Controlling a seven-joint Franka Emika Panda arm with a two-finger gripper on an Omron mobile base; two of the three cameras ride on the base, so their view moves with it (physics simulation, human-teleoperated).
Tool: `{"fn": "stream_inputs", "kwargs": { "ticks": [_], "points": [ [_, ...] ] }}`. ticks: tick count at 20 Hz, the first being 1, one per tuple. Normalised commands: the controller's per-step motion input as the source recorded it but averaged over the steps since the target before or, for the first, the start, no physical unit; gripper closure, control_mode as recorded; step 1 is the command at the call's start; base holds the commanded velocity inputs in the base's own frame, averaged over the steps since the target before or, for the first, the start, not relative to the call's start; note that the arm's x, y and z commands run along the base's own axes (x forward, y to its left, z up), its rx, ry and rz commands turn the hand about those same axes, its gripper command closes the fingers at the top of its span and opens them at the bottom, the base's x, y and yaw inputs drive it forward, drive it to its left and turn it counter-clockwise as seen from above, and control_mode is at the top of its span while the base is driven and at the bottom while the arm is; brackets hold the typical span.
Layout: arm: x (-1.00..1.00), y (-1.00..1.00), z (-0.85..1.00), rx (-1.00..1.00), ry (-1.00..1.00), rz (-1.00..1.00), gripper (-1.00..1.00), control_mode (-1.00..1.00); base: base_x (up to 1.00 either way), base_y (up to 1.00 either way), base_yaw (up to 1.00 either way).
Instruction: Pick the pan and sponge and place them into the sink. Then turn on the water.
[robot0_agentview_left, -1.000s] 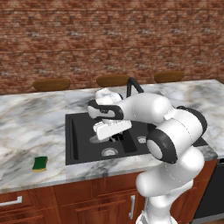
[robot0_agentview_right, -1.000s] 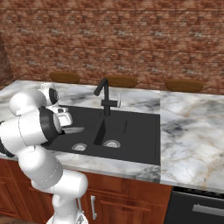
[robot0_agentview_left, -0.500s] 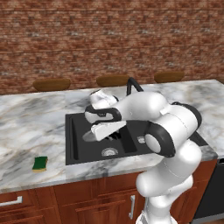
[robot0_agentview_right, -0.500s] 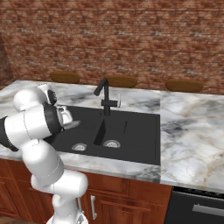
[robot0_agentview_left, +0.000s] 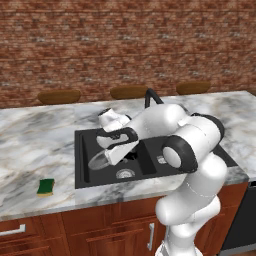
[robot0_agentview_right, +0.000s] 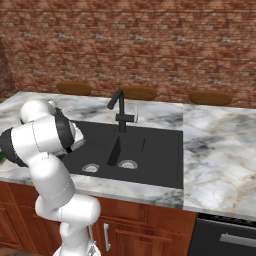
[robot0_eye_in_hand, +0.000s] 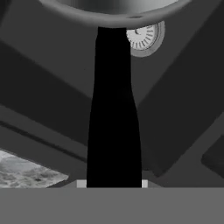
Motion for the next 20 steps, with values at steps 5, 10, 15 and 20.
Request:
{"fn": "stream_inputs", "kwargs": {
  "ticks": [5, 10, 15, 20],
  "points": [
    [0.25, 0.21, -0.38, 0.0, 0.0, 0.05, 1.0, -1.0, 0.0, 0.0, 0.0],
    [0.4, 0.0, -0.44, 0.05, 0.0, 0.0, 1.0, -1.0, 0.0, 0.0, 0.0],
    [0.42, 0.0, -0.49, 0.08, 0.0, 0.0, 1.0, -1.0, 0.0, 0.0, 0.0],
    [0.41, 0.0, -0.5, 0.09, 0.0, 0.0, 1.0, -1.0, 0.0, 0.0, 0.0]
  ]
}}
